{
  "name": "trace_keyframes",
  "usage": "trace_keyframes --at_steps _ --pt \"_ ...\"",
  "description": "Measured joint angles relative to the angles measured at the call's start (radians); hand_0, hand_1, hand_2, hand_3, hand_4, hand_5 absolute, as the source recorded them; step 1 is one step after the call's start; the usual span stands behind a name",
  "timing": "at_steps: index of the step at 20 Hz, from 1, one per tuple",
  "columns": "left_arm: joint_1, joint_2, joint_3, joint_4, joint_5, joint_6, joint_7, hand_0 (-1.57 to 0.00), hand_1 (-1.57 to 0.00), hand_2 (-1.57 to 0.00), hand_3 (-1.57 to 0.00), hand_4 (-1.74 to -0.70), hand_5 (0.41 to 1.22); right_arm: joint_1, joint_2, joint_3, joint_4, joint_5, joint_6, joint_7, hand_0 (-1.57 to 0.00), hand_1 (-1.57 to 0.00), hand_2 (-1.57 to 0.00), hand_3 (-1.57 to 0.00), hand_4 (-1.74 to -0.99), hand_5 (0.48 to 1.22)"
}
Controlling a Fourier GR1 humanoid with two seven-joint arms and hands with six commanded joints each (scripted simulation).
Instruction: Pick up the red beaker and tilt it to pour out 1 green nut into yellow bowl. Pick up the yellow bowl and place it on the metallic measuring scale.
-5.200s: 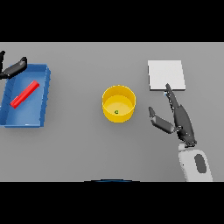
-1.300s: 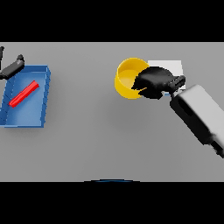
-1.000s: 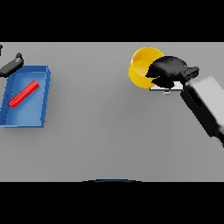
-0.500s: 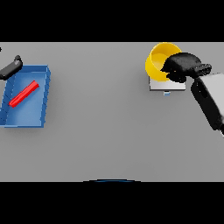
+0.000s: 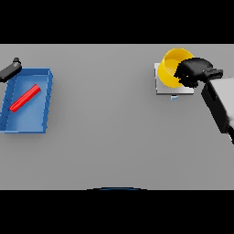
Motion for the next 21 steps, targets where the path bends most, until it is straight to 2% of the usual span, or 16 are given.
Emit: trace_keyframes --at_steps 1,2,3,4,6,9,11,14,16,21 --pt "-0.006 0.001 0.004 0.003 0.003 -0.003 0.000 0.00 0.00 0.00 0.00 -0.84 0.771 -0.004 0.007 -0.002 0.016 0.000 -0.007 0.001 -1.42 -1.23 -1.40 -1.54 -1.728 1.221" --pt "-0.007 -0.002 0.002 0.004 0.002 -0.004 0.003 0.00 0.00 0.00 0.00 -0.84 0.772 -0.004 0.005 -0.007 0.023 -0.007 -0.006 -0.015 -1.40 -1.18 -1.29 -1.54 -1.670 1.221" --pt "0.000 0.004 0.005 -0.009 0.007 -0.001 -0.003 0.00 0.00 0.00 0.00 -0.84 0.773 -0.005 0.009 -0.010 0.026 -0.009 0.002 -0.001 -1.41 -1.15 -1.18 -1.39 -1.644 1.221" --pt "-0.013 -0.008 0.002 -0.001 0.004 0.001 0.010 0.00 0.00 0.00 0.00 -0.84 0.775 -0.013 0.019 -0.011 0.037 -0.007 0.004 0.010 -1.32 -1.04 -1.04 -1.24 -1.621 1.155" --pt "-0.005 -0.011 0.000 0.002 0.001 0.007 0.000 0.00 0.00 0.00 0.00 -0.85 0.771 -0.006 0.018 -0.021 0.029 -0.025 0.025 0.017 -1.05 -0.78 -0.78 -0.98 -1.580 1.037" --pt "-0.006 -0.004 0.007 0.011 0.003 0.001 -0.010 0.00 0.00 0.00 0.00 -0.85 0.766 -0.017 0.016 -0.036 0.038 -0.041 0.059 0.041 -0.71 -0.52 -0.52 -0.72 -1.540 0.923" --pt "-0.010 -0.010 0.002 0.017 0.000 -0.003 -0.004 0.00 0.00 0.00 0.00 -0.85 0.766 -0.023 0.017 -0.038 0.045 -0.044 0.070 0.039 -0.46 -0.35 -0.40 -0.61 -1.514 0.881" --pt "0.000 0.001 0.006 -0.012 0.005 0.004 -0.011 0.00 0.00 0.00 0.00 -0.85 0.771 -0.023 0.016 -0.029 0.068 -0.032 0.070 0.029 -0.24 -0.18 -0.26 -0.47 -1.471 0.836" --pt "-0.016 -0.021 0.003 0.004 0.008 0.005 0.005 0.00 0.00 0.00 0.00 -0.86 0.772 -0.022 0.003 -0.021 0.065 -0.026 0.080 0.019 -0.15 -0.11 -0.18 -0.40 -1.452 0.818" --pt "-0.006 0.000 0.003 -0.022 0.000 0.026 0.017 0.00 0.00 0.00 0.00 -0.85 0.768 -0.014 0.003 -0.004 0.059 -0.011 0.075 0.008 -0.05 -0.04 -0.06 -0.26 -1.414 0.796"
